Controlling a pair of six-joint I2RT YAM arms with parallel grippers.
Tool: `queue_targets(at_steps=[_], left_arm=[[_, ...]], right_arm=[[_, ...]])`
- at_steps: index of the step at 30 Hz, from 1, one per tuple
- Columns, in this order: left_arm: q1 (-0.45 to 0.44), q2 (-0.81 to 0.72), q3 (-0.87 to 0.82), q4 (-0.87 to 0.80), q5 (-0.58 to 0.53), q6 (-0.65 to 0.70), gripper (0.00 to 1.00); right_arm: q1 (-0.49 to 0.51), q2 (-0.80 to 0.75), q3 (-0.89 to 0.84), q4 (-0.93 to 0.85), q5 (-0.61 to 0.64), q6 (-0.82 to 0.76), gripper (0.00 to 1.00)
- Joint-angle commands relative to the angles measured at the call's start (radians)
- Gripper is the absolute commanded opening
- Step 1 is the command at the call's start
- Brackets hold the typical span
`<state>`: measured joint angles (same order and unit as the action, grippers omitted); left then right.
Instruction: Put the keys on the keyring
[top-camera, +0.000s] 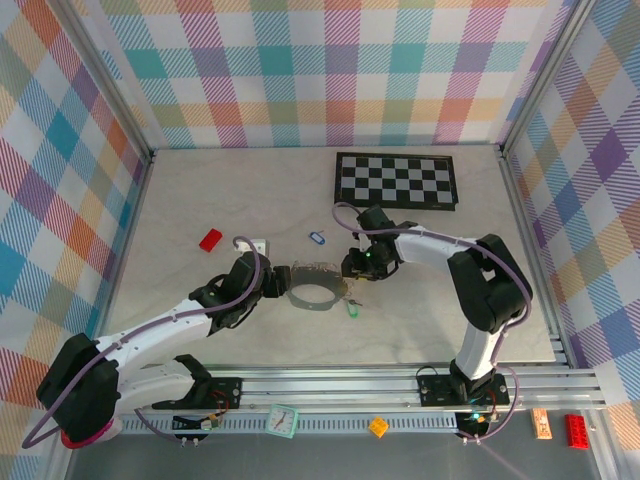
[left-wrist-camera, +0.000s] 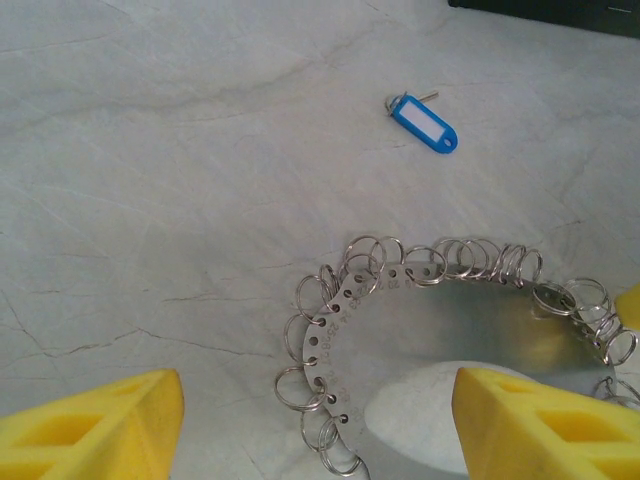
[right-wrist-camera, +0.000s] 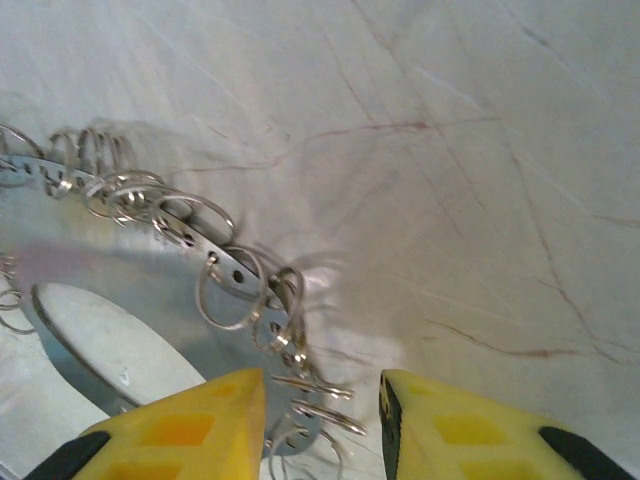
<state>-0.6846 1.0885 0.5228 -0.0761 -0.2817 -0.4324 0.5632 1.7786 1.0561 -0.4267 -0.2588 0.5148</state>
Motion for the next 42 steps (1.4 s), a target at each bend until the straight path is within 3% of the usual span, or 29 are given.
queue_targets(at_steps=[1,6,10,13,20,30,42], left_arm=[[0.008,-0.015,0.009,0.031,-0.017,0.015,0.71],[0.008,-0.027,-0.007,0.095,-0.012,0.027,0.71],[0.008,-0.051,-0.031,0.175,0.052,0.060,0.71],[0.007,-0.066,-0.050,0.233,0.111,0.089,0.70],[0.007,-0.110,-0.073,0.281,0.131,0.124,0.70],[0.006,-0.177,-0.120,0.353,0.161,0.209,0.69],[0.006,-0.240,-0.144,0.332,0.143,0.208,0.67]], right_arm=[[0.006,-0.059,-0.024,-0.052,0.016,-0.015,0.36],[0.008,-0.094,-0.065,-0.056,0.022,-0.007,0.36],[0.007,-0.107,-0.056,-0.074,0.043,-0.032,0.37],[-0.005,-0.109,-0.024,-0.090,0.064,-0.085,0.38],[-0.025,-0.037,0.104,-0.153,0.043,-0.196,0.38],[-0.025,-0.099,0.001,-0.091,-0.050,-0.737,0.36],[-0.025,-0.032,0.011,-0.122,-0.155,-0.678,0.32]])
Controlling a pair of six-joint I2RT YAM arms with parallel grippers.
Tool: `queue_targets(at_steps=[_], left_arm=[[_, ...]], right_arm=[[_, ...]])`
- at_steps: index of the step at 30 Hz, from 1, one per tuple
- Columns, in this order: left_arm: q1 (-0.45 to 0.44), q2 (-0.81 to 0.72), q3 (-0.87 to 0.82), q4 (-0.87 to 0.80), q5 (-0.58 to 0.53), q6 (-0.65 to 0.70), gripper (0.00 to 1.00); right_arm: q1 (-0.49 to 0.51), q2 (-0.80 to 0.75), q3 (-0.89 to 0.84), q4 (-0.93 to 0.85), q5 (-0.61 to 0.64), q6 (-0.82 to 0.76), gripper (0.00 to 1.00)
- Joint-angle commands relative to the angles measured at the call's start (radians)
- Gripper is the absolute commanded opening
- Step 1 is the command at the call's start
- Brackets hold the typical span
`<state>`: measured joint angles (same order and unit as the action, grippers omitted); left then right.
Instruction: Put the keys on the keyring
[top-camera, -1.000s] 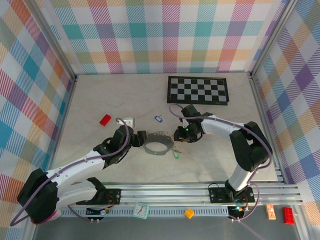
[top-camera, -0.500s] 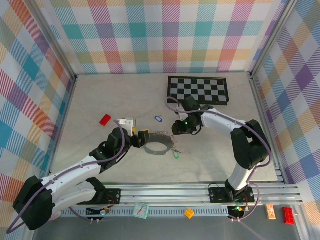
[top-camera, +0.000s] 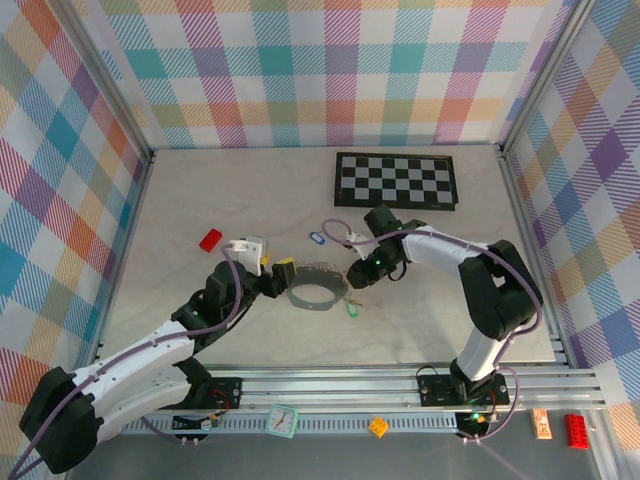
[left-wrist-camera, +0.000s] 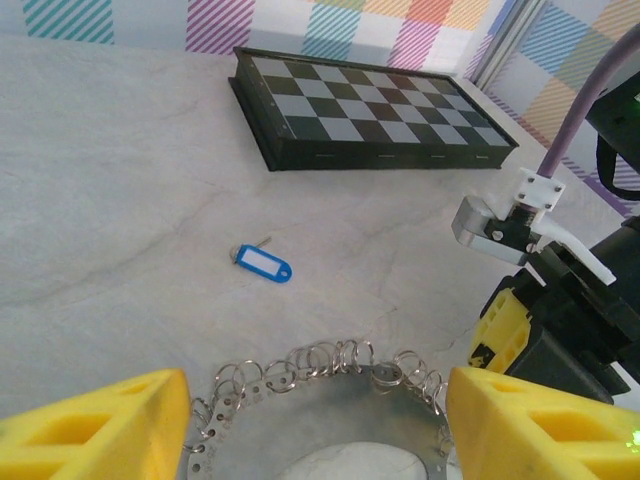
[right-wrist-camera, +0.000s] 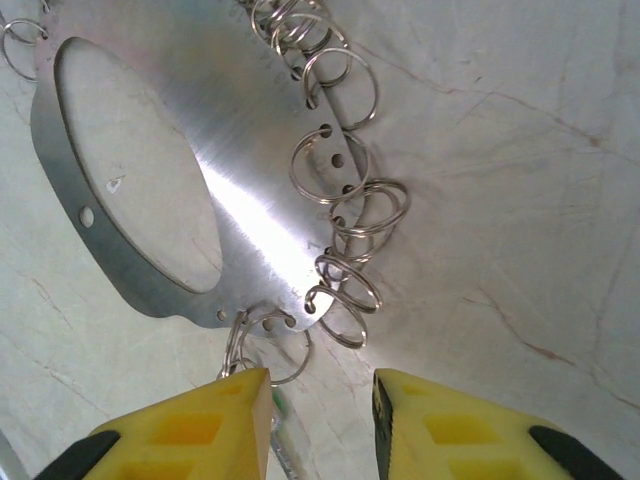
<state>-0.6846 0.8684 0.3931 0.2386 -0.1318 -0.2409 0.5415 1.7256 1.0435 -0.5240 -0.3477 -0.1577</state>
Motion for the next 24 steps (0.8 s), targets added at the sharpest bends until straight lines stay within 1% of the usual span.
queue_targets(at_steps=[1,4,12,24], left_arm=[[0.006,-0.022,-0.013,0.016,-0.008,0.017,0.67],[0.006,-0.031,-0.013,0.009,-0.012,0.016,0.67],[0.005,-0.043,-0.015,-0.002,-0.019,0.013,0.66],[0.005,-0.040,-0.014,0.001,-0.020,0.014,0.66]], right_arm=[[-0.003,0.027,0.029,-0.022,-0.066,-0.001,0.32],[-0.003,0.048,0.047,-0.028,-0.036,0.011,0.31],[-0.002,0.109,0.094,-0.059,-0.007,0.032,0.30],[0.015,0.149,0.117,-0.094,-0.008,0.033,0.27]])
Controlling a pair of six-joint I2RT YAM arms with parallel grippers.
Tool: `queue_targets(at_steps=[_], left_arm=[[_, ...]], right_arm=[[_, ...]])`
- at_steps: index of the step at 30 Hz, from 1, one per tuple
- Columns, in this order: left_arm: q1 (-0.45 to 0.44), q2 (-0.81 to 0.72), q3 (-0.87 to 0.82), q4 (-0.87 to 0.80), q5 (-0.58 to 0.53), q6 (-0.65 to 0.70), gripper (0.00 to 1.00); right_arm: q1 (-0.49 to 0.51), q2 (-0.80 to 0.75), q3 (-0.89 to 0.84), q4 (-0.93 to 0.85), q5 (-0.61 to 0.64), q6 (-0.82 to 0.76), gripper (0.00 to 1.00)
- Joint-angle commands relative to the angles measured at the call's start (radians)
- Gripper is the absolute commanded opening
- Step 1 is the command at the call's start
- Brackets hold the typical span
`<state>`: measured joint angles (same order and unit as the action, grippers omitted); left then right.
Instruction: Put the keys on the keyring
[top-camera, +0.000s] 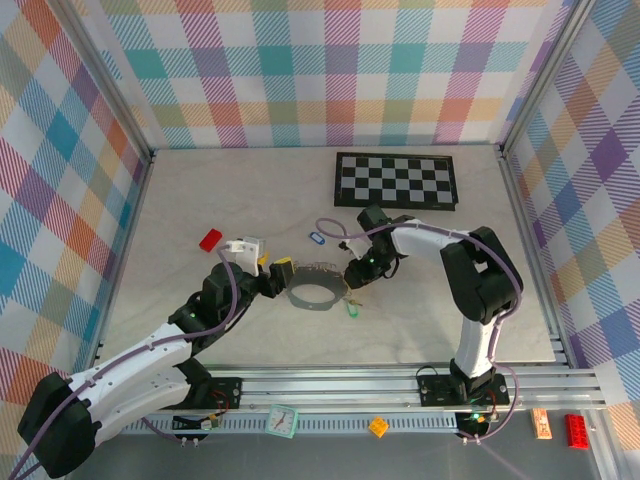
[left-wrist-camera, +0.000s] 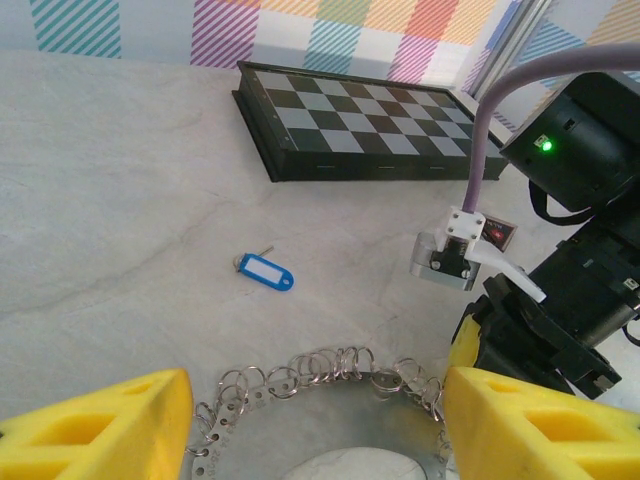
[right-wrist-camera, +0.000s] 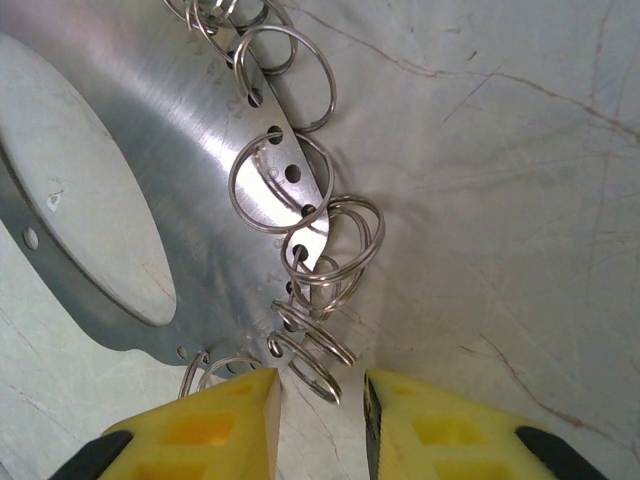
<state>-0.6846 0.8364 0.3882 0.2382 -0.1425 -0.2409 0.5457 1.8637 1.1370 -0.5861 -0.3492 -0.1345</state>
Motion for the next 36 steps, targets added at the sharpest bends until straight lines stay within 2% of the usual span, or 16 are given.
queue_targets(at_steps=[1,11,28,36], left_arm=[[0.006,-0.008,-0.009,0.001,-0.009,0.014,0.66],[0.005,-0.013,-0.014,0.001,-0.015,0.014,0.66],[0.006,-0.010,-0.013,-0.002,-0.017,0.014,0.66],[0.006,-0.016,-0.011,-0.010,-0.022,0.017,0.65]], right_arm=[[0.011,0.011,0.023,-0.032,-0.008,0.010,0.27],[0.012,-0.004,0.011,-0.023,-0.059,0.001,0.20],[0.017,0.003,0.020,-0.024,-0.045,-0.009,0.13],[0.020,-0.019,0.008,-0.036,-0.032,-0.013,0.02]])
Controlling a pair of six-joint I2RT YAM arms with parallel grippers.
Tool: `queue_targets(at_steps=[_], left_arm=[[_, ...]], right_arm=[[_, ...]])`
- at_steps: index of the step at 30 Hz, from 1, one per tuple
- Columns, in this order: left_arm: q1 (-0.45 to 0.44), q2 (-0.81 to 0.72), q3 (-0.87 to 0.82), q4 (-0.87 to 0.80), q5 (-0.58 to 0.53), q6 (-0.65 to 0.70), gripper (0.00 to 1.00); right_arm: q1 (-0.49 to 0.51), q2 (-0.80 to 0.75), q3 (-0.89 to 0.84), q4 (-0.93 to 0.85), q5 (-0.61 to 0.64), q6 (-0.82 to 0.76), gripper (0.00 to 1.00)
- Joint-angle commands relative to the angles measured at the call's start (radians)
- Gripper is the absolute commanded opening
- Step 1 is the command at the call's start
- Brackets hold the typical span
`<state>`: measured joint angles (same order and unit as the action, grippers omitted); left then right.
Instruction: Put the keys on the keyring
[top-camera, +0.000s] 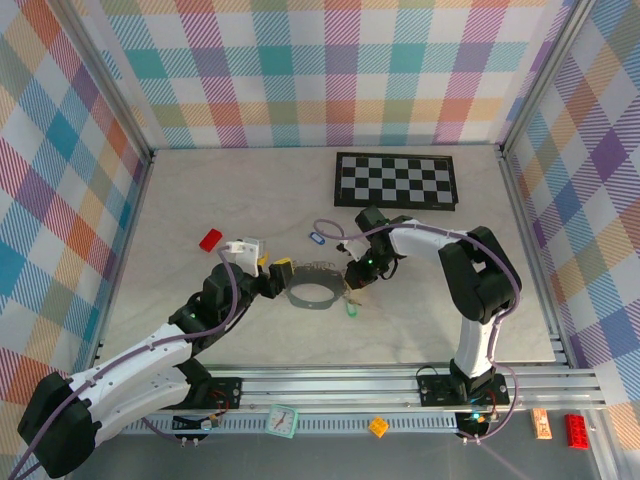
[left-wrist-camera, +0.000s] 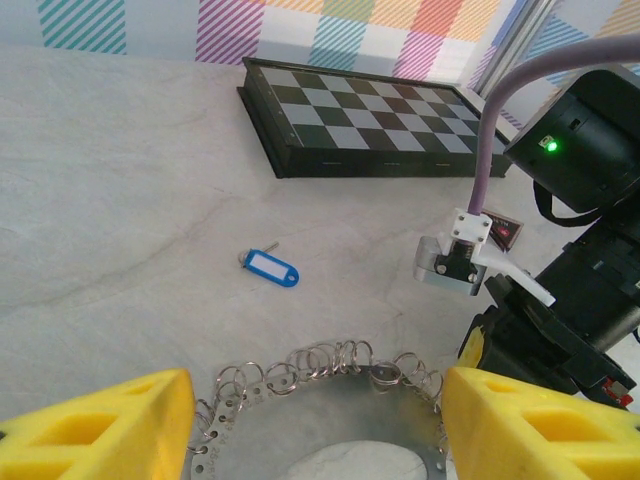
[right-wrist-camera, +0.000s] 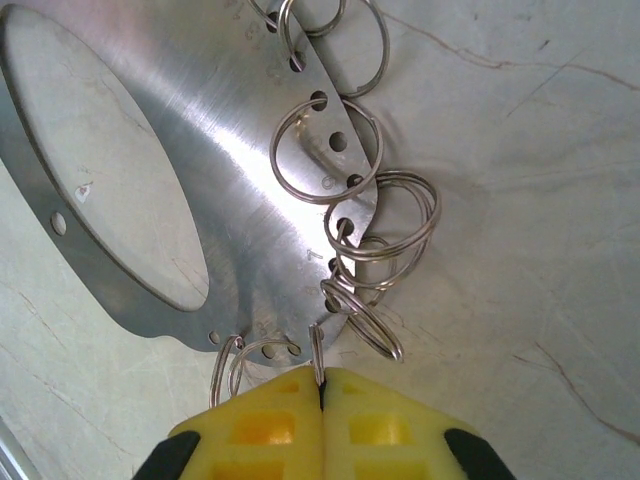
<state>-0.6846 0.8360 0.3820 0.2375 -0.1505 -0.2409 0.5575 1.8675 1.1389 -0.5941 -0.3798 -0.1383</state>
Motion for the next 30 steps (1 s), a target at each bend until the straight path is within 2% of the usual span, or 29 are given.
queue_targets(at_steps=[1,8,15,20,23,27,30], left_arm=[[0.007,-0.017,-0.005,-0.010,-0.015,0.018,0.65],[0.005,-0.017,0.013,-0.032,-0.031,0.046,0.65],[0.007,0.001,0.053,-0.103,-0.154,0.100,0.63],[0.010,0.006,0.075,-0.094,-0.155,0.186,0.63],[0.023,0.020,0.056,-0.046,-0.206,0.262,0.56],[0.082,0.048,0.061,-0.019,-0.085,0.360,0.49],[0.124,0.070,0.083,-0.005,0.048,0.370,0.41]], right_arm=[[0.010,-0.029,0.002,-0.029,0.005,-0.010,0.01],[0.043,-0.121,-0.044,-0.003,0.090,-0.028,0.00],[0.081,-0.226,-0.081,0.079,0.116,-0.077,0.00],[0.096,-0.316,-0.105,0.142,0.069,-0.142,0.00],[0.096,-0.350,-0.108,0.170,0.021,-0.184,0.00],[0.097,-0.374,-0.103,0.194,-0.027,-0.250,0.00],[0.097,-0.389,-0.094,0.196,-0.055,-0.288,0.00]])
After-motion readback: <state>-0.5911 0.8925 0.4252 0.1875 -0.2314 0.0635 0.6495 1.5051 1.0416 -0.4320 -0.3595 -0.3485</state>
